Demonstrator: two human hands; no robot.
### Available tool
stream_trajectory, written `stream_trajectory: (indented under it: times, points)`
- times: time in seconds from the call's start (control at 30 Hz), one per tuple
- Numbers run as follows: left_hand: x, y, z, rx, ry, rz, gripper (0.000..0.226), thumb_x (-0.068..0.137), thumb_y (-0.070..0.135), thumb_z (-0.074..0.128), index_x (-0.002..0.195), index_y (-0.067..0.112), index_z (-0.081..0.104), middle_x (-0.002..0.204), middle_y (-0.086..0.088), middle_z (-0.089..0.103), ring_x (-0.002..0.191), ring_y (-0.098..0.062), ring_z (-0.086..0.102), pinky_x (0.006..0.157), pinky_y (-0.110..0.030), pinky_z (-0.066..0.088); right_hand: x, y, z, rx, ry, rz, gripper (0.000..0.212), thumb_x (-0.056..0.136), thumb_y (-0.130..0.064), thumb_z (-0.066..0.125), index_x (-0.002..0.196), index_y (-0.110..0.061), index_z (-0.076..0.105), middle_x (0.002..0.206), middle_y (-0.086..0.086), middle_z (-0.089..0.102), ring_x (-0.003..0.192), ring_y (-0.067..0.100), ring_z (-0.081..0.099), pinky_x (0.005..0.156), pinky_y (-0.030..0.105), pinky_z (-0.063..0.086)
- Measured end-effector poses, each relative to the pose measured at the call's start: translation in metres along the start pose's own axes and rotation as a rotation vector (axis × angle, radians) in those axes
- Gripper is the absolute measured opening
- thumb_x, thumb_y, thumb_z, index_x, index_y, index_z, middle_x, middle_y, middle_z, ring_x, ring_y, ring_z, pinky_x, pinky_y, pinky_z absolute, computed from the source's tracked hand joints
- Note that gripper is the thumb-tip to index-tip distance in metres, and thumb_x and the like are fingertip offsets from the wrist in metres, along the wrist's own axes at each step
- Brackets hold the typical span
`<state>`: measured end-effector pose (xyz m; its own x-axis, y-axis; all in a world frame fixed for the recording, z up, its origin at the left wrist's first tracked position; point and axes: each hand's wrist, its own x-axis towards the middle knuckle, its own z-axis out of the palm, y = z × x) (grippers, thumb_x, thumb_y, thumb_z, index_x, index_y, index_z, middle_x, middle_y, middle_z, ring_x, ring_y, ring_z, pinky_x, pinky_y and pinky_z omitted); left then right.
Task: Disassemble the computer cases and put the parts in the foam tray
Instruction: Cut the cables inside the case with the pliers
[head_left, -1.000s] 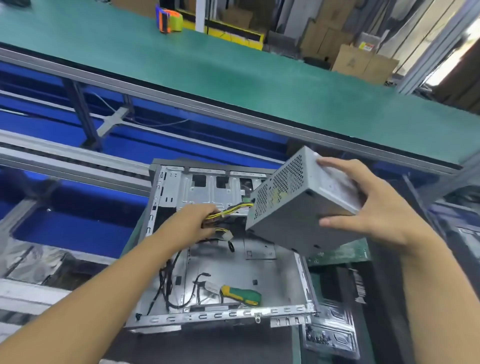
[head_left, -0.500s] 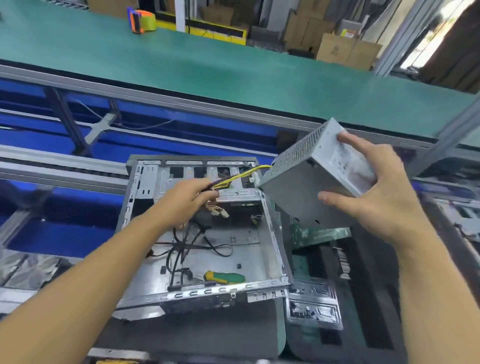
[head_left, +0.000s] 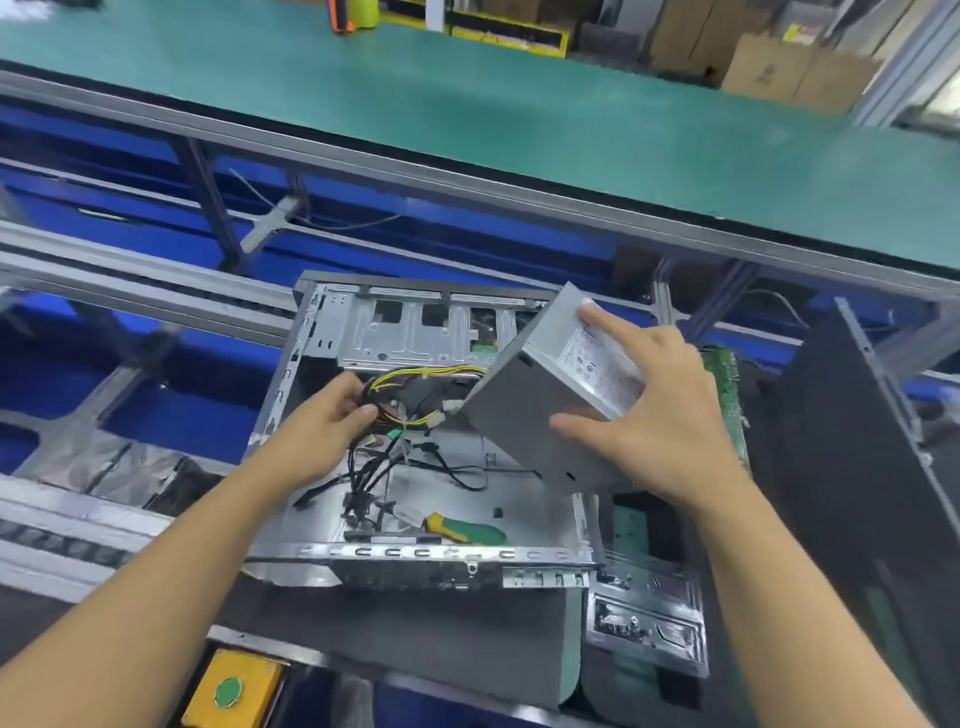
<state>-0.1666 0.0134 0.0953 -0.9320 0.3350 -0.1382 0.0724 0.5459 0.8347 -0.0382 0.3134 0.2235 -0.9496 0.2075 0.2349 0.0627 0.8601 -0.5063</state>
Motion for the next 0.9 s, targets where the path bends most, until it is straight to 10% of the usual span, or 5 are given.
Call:
stream_trajectory:
  times: [0.27, 0.53, 0.73, 0.9]
  points:
    - [-0.008, 0.000, -0.013, -0.234, -0.038, -0.118, 0.024, 0.102, 0.018, 0.052, 0.081, 0.029, 0.055, 0.098, -0.015, 0.072, 0.102, -0.042, 0.066, 0.100, -0.061, 0.046, 0.017, -0.037, 0.026, -0.193, -0.088, 0.019, 0.094, 0.056, -0.069, 0.076, 0.139, -0.061, 0.033, 0.104, -0.010, 0.040, 0.104, 0.015, 0.040, 0.089, 0.033, 0.027]
    - [-0.006, -0.002, -0.018, -0.147, -0.032, -0.072, 0.007, 0.104, 0.012, 0.047, 0.097, 0.010, 0.048, 0.098, 0.002, 0.073, 0.078, 0.002, 0.066, 0.066, -0.010, 0.045, 0.019, -0.071, 0.055, -0.352, -0.122, 0.095, 0.094, 0.061, -0.073, 0.072, 0.142, -0.056, 0.026, 0.115, -0.003, 0.043, 0.112, 0.025, 0.043, 0.093, 0.044, 0.034]
    - [-0.002, 0.000, -0.042, 0.202, -0.013, 0.025, 0.040, 0.098, 0.008, 0.048, 0.135, 0.022, 0.051, 0.129, 0.009, 0.062, 0.119, -0.007, 0.058, 0.105, -0.032, 0.046, 0.019, -0.055, 0.090, -0.388, -0.236, 0.178, 0.093, 0.064, -0.068, 0.073, 0.141, -0.056, 0.022, 0.128, 0.005, 0.045, 0.116, 0.031, 0.044, 0.097, 0.049, 0.035]
    - [-0.027, -0.027, -0.079, -0.093, 0.423, 0.041, 0.038, 0.089, 0.001, 0.045, 0.101, 0.033, 0.063, 0.091, 0.016, 0.072, 0.085, -0.001, 0.067, 0.076, -0.017, 0.052, 0.010, -0.040, 0.128, -0.417, -0.366, 0.168, 0.100, 0.066, -0.065, 0.075, 0.147, -0.049, 0.019, 0.127, 0.007, 0.046, 0.119, 0.033, 0.045, 0.099, 0.048, 0.036]
